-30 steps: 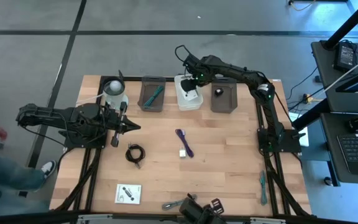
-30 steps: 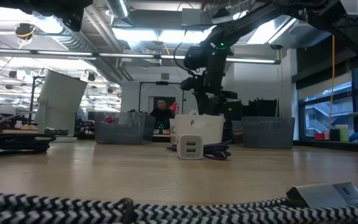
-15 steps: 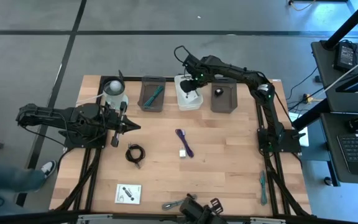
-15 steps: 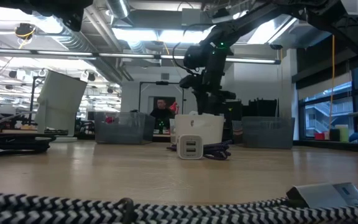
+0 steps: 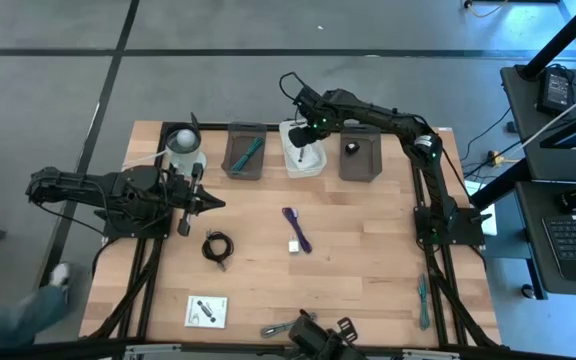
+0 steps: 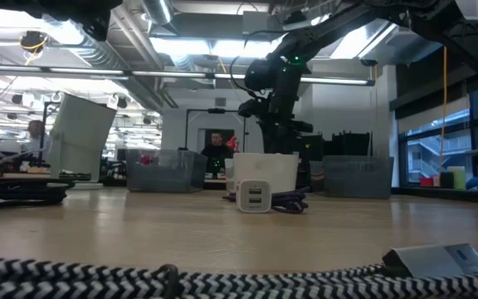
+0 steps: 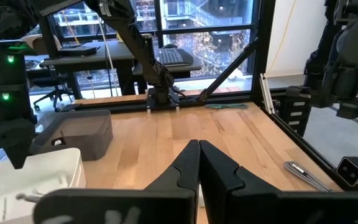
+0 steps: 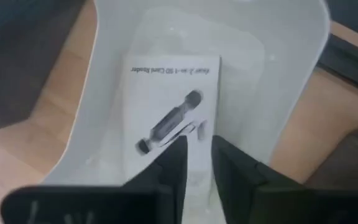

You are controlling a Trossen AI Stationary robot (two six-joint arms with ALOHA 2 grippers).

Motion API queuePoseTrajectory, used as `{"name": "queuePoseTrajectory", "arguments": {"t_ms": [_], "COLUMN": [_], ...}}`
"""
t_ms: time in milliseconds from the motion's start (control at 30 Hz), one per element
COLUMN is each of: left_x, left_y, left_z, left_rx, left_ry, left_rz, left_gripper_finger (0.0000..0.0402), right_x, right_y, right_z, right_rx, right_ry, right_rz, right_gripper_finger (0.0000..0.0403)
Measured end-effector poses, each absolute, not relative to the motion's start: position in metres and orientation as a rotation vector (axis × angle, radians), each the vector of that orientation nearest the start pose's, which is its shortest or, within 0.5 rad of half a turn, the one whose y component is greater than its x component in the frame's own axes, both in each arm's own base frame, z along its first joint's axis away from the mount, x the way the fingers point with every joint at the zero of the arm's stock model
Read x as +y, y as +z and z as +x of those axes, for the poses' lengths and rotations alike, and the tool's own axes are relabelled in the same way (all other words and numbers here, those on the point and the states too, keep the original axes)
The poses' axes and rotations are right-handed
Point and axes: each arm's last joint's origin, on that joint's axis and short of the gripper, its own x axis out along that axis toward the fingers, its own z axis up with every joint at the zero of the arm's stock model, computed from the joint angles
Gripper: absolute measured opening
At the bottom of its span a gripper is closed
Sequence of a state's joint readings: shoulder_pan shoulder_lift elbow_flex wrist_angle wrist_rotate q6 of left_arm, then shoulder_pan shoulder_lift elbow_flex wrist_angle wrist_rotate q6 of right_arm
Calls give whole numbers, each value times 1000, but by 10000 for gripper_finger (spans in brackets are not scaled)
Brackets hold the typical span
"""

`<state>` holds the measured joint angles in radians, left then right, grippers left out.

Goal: Pick and place items into bin
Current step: Put the black charger cable into the left black bin

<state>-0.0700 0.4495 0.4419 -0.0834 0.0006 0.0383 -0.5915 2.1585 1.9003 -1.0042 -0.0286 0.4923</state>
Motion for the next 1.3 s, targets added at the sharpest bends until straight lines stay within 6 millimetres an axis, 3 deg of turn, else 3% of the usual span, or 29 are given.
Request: {"name": "queuePoseTrajectory", "arguments": {"t_ms": [267, 433, 567, 767, 1000, 1133, 1300], "left_x": [-8, -8, -6, -3, -4, -4, -4], "left_y": [268, 268, 268, 263, 259, 273, 290], "left_z": [122, 122, 122, 128, 144, 153, 163], "left_rx": [86, 87, 88, 135, 229, 254, 272], "left_ry": [-64, -43, 7, 124, 151, 173, 186], "left_rz": [42, 42, 44, 7, -14, -2, 4], "left_gripper_finger": [3, 3, 3, 3, 3, 3, 3], "right_x": [-248, -242, -225, -172, -92, -56, -21], "right_y": [243, 277, 306, 347, 367, 359, 323], "right_z": [367, 356, 344, 335, 335, 334, 325], "right_rx": [1057, 986, 974, 973, 1055, 1107, 1134], "right_ry": [-808, -801, -768, -703, -591, -496, -392], "right_rz": [752, 700, 655, 565, 376, 299, 256], "right_gripper_finger": [47, 23, 5, 3, 2, 2, 1]}}
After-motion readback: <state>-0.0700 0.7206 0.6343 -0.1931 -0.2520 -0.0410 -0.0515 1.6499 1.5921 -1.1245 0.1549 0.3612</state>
